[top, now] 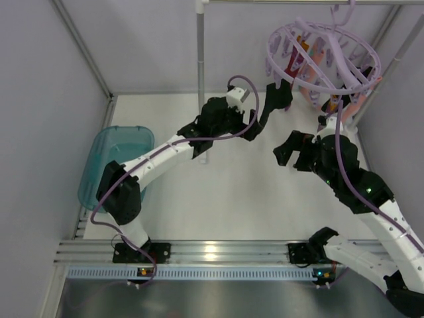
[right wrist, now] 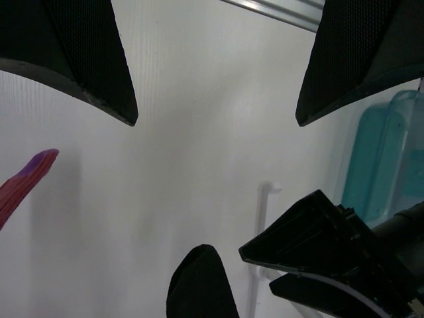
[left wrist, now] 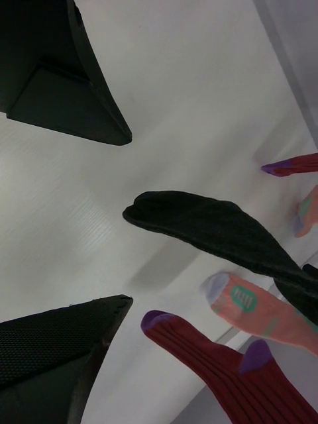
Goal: Remove the socks clipped to the hanger
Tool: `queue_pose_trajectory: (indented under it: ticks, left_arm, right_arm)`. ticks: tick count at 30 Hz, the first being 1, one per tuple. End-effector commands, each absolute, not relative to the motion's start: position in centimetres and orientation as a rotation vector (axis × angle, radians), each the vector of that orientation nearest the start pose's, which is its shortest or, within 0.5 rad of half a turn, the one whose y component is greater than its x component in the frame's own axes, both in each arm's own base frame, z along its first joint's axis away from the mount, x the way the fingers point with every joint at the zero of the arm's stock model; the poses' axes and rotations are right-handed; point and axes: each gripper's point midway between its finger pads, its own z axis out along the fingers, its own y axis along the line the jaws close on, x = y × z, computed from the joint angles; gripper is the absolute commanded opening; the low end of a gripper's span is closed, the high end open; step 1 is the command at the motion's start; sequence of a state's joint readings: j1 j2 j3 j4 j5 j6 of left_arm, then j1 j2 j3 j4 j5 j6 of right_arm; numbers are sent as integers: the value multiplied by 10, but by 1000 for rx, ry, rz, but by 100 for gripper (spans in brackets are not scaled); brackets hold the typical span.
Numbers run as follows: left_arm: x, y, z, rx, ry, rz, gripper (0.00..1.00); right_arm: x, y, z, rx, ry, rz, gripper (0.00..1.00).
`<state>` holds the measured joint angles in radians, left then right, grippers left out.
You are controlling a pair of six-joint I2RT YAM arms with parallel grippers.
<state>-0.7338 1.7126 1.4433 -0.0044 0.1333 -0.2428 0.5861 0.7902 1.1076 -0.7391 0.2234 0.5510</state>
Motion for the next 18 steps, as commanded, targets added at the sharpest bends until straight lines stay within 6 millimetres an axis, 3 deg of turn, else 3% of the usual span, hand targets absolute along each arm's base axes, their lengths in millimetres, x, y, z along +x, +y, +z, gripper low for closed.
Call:
queue_pose_trajectory:
  ticks: [1, 8, 12, 18]
  left_arm:
    - [396, -395, 308, 578, 1608, -772, 99]
    - [420, -399, 284, 623, 1602, -701, 98]
    - [427, -399, 282, 641, 1592, -755, 99]
    - [430, -415, 285, 720, 1523, -828, 98]
  right_arm:
    - [220, 135, 315, 66, 2016, 551, 99]
    - [213, 129, 322, 49, 1991, 548, 99]
    - [212, 130, 317, 37, 2002, 551, 99]
    - [214, 133, 317, 39, 1999, 563, 100]
